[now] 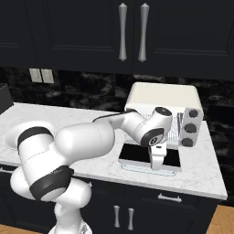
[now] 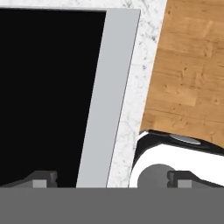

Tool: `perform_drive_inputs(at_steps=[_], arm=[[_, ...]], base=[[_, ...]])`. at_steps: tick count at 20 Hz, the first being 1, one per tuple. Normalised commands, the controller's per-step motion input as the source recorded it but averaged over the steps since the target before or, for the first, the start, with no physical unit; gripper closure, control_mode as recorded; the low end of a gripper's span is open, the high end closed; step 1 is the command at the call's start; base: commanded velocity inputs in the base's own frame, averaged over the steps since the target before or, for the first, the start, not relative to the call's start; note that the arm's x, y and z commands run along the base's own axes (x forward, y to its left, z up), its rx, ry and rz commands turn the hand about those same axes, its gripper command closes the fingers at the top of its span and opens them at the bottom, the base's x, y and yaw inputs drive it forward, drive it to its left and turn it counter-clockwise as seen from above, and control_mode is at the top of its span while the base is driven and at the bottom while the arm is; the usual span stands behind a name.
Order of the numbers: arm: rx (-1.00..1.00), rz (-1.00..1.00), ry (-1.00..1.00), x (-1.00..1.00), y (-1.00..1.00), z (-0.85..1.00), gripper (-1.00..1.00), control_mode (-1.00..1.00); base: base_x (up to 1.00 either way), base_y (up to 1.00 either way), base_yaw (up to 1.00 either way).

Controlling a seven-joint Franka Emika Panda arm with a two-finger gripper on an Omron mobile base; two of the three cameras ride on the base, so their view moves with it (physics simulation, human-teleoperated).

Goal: Pick up the kebab skewer and baguette bread, and place them inside the toaster oven. Close the toaster oven door and start by setting the timer.

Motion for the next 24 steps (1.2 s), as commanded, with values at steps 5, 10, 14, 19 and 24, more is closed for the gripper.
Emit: perform_drive_inputs(at_steps=[5, 10, 14, 19, 24], arm=[[0.0, 0.0, 0.0, 0.14, 0.0, -0.02, -1.0, -1.0], [0.0, 0.0, 0.04, 0.13, 0.0, -0.09, -1.0, -1.0], [0.0, 0.0, 0.02, 0.12, 0.0, -0.11, -1.0, -1.0], [0.0, 0.0, 0.01, 0.24, 0.0, -0.08, -1.0, -1.0], [0.0, 0.0, 0.0, 0.28, 0.0, -0.07, -1.0, -1.0]], base=[[0.0, 0.0, 0.0], [0.0, 0.0, 0.0], [0.0, 0.0, 0.0], [0.0, 0.0, 0.0], [0.0, 0.0, 0.0]])
